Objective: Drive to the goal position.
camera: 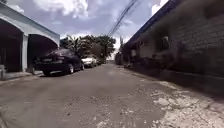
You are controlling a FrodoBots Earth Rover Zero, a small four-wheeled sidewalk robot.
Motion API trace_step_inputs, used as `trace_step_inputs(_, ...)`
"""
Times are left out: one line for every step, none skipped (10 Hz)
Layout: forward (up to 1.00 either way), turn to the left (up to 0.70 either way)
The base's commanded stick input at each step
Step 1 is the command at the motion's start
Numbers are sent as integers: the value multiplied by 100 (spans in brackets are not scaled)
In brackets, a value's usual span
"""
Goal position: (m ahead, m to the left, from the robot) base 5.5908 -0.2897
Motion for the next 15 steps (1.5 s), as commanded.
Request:
trace_step_inputs(70,0)
trace_step_inputs(70,0)
trace_step_inputs(70,0)
trace_step_inputs(70,0)
trace_step_inputs(70,0)
trace_step_inputs(70,0)
trace_step_inputs(70,0)
trace_step_inputs(70,0)
trace_step_inputs(70,0)
trace_step_inputs(70,0)
trace_step_inputs(70,0)
trace_step_inputs(70,0)
trace_step_inputs(70,0)
trace_step_inputs(70,0)
trace_step_inputs(70,0)
